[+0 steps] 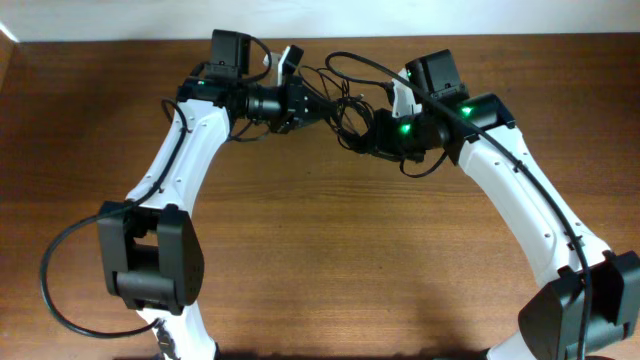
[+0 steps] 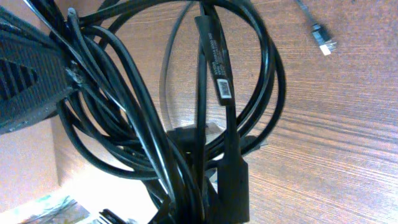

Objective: Untangle cables

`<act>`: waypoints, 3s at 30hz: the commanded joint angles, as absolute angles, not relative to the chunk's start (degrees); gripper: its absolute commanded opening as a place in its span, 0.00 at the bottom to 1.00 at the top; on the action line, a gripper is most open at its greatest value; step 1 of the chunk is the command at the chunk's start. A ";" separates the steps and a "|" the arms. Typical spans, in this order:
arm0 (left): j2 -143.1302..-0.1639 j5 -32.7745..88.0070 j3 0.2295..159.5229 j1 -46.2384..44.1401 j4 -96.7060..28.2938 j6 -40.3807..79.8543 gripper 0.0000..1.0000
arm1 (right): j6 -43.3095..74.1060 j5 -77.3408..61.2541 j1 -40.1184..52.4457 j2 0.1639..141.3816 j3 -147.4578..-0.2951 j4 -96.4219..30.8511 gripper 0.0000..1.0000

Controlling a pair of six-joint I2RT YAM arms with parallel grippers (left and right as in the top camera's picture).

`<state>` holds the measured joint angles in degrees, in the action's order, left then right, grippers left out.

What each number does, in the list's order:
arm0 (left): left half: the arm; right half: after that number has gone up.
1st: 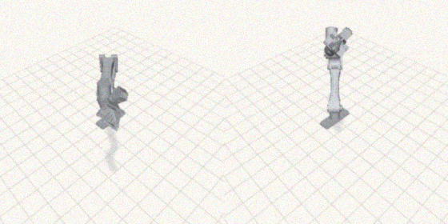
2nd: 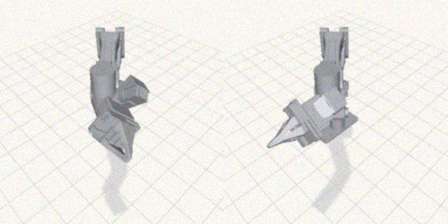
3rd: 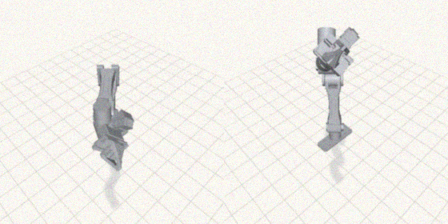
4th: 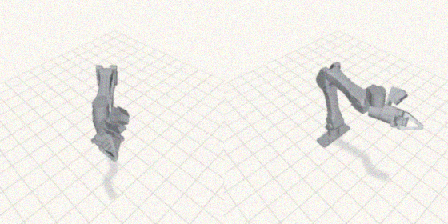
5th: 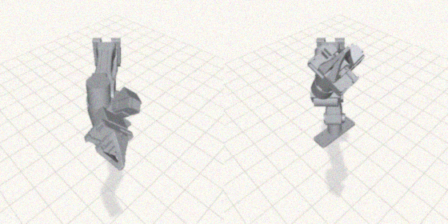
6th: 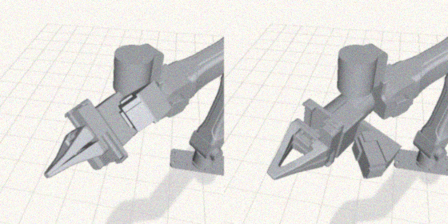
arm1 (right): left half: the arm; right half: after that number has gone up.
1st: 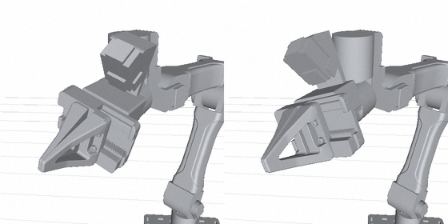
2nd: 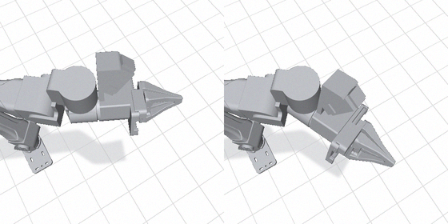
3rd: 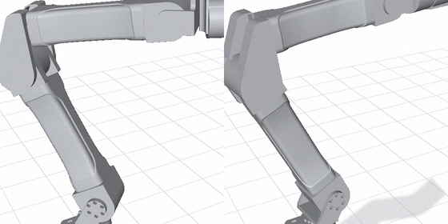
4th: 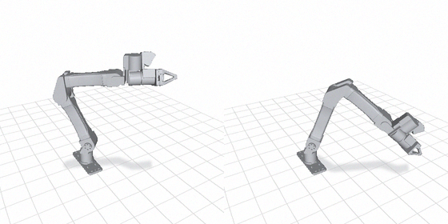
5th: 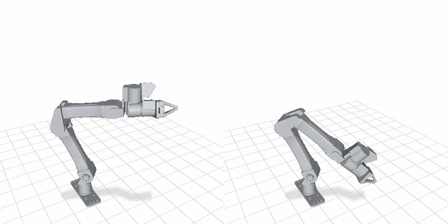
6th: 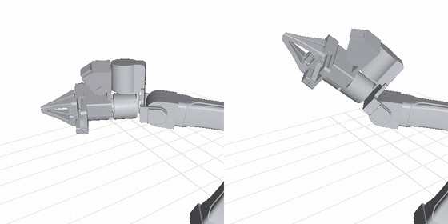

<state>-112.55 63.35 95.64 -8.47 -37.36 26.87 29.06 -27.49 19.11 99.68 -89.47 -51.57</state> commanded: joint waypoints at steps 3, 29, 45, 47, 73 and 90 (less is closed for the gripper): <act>-102.59 58.65 97.78 -0.62 -33.63 22.15 0.00 | 21.19 -22.33 17.98 98.17 -86.04 -56.23 0.04; -115.83 30.04 96.51 -18.28 -60.60 6.39 0.50 | 23.77 -25.91 6.94 98.19 -86.06 -55.20 0.66; -117.43 -0.08 97.45 -24.34 -72.77 8.80 0.50 | 21.17 -24.99 6.79 98.19 -86.04 -57.30 0.67; -117.43 -0.01 95.48 -24.38 -73.21 10.50 0.53 | 20.62 -24.99 6.79 98.19 -86.04 -57.67 0.67; -117.10 24.21 119.37 -18.41 -74.22 19.81 0.00 | 33.45 -27.51 20.29 100.79 -86.04 -48.53 0.66; -117.08 75.96 119.52 -3.73 -53.41 19.62 0.00 | 32.86 -24.97 15.40 105.27 -86.04 -47.66 0.43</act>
